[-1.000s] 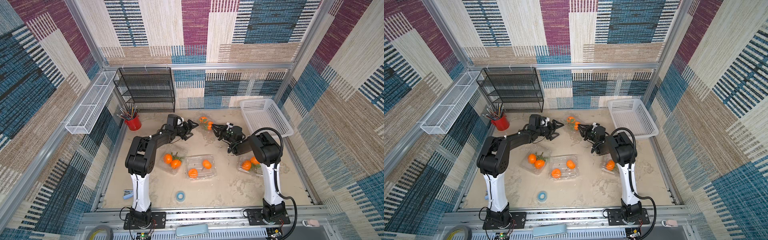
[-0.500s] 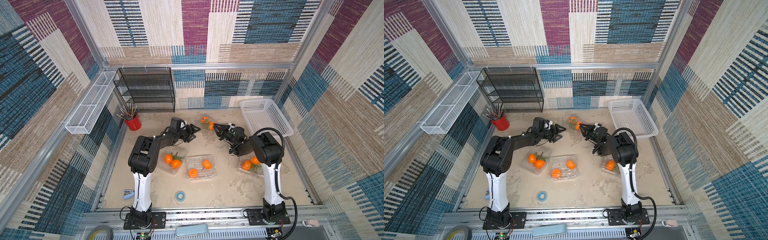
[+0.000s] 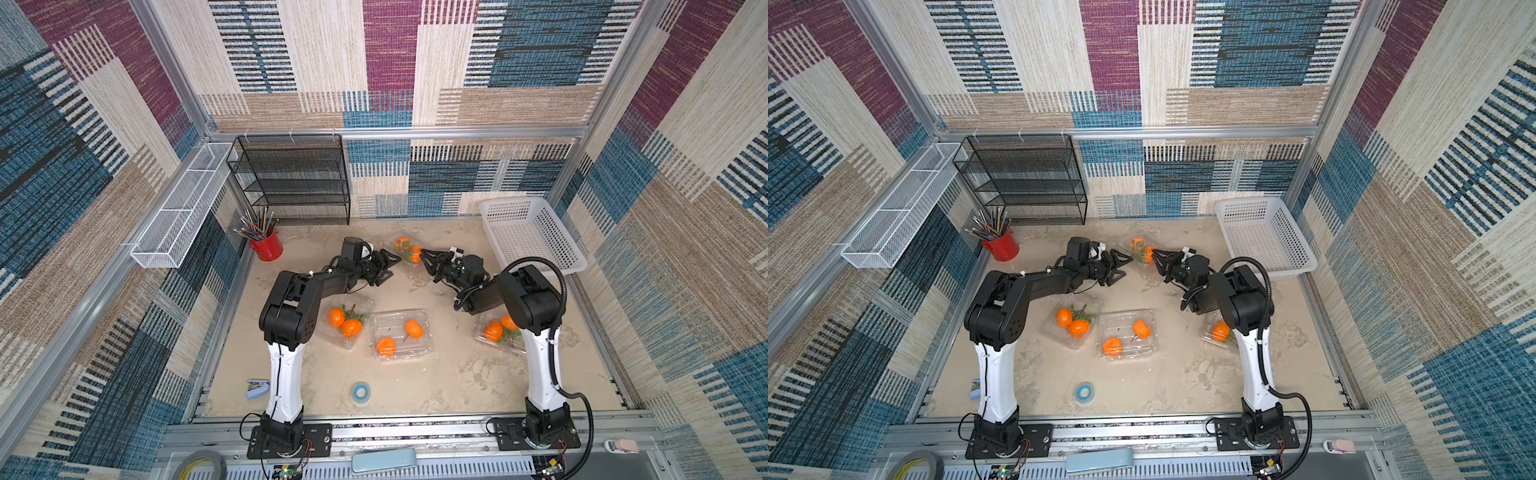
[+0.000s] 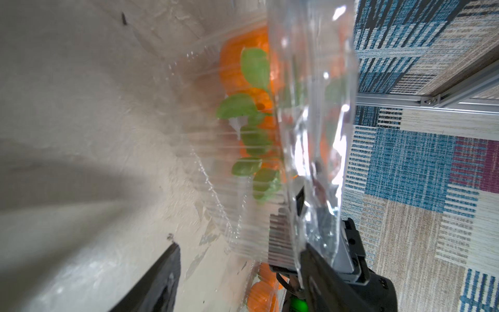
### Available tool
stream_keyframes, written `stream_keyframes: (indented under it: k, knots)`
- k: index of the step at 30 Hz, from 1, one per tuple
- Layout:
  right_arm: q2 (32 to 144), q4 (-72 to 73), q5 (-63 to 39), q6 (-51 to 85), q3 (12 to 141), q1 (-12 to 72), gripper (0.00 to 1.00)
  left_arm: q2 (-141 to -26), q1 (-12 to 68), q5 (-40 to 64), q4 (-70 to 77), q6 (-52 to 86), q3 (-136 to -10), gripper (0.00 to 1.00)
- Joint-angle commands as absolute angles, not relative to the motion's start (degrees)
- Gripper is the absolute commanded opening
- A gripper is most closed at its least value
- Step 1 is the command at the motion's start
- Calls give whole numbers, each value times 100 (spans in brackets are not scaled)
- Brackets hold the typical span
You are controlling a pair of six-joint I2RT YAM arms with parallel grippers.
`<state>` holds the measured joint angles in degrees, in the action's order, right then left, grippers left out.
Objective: Take oranges out of containers
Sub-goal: Open the packing box at the center of the board.
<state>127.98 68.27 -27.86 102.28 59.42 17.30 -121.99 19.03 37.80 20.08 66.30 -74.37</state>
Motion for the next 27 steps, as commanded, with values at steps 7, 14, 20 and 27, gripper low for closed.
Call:
stream_keyframes:
  k: [7,14,20,27]
  knots:
    - [12771,7295,-2689,10397,5872,1833,23,-12298,1906,3779,2371,6922,-7317,70]
    - [12822,7371,-2690,10503,5862,1986,23,-12267,1907,3753,2422,6912,-7295,70]
    - [12803,7451,-2670,10586,5857,2074,23,-12270,1909,3719,2461,6921,-7255,70]
    - [12927,7720,-2637,10861,5932,2189,27,-12286,1982,3695,2409,6902,-7261,70]
